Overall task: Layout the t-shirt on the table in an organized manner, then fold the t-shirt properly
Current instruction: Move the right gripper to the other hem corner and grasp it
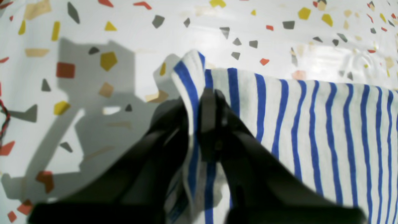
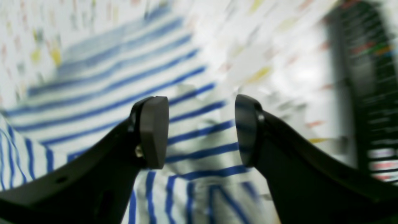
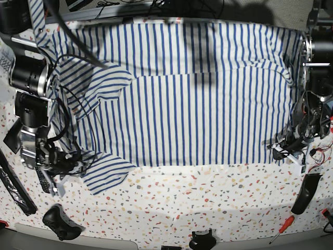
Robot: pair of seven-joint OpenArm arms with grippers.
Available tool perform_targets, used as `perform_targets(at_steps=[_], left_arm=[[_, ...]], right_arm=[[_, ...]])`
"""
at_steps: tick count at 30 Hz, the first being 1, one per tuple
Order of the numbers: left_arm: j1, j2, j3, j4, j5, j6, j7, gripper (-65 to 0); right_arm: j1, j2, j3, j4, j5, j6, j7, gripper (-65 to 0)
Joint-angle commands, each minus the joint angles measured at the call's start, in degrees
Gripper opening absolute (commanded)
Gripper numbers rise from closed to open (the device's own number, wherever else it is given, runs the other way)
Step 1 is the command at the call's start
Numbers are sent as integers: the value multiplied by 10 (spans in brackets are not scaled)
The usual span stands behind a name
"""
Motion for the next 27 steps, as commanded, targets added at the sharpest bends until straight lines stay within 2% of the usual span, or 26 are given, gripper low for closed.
perform_targets(at_steps=[1,4,17,27], left_arm=[[-15,-8,0,7,-1,-2,-5,-650],[-15,-8,0,7,-1,-2,-5,-650],[-14,-8,0,7,-1,-2,-5,-650],[-14,-8,0,7,-1,-2,-4,-650]], right_arm=[[22,10,-6,0,3,-11,21,-321],[18,13,-15,-7,1,-23,36,-321],[-29,12,-14,-8,-13,-29,36,-321],[-22,25,-14,35,6,-28,-45,-321]])
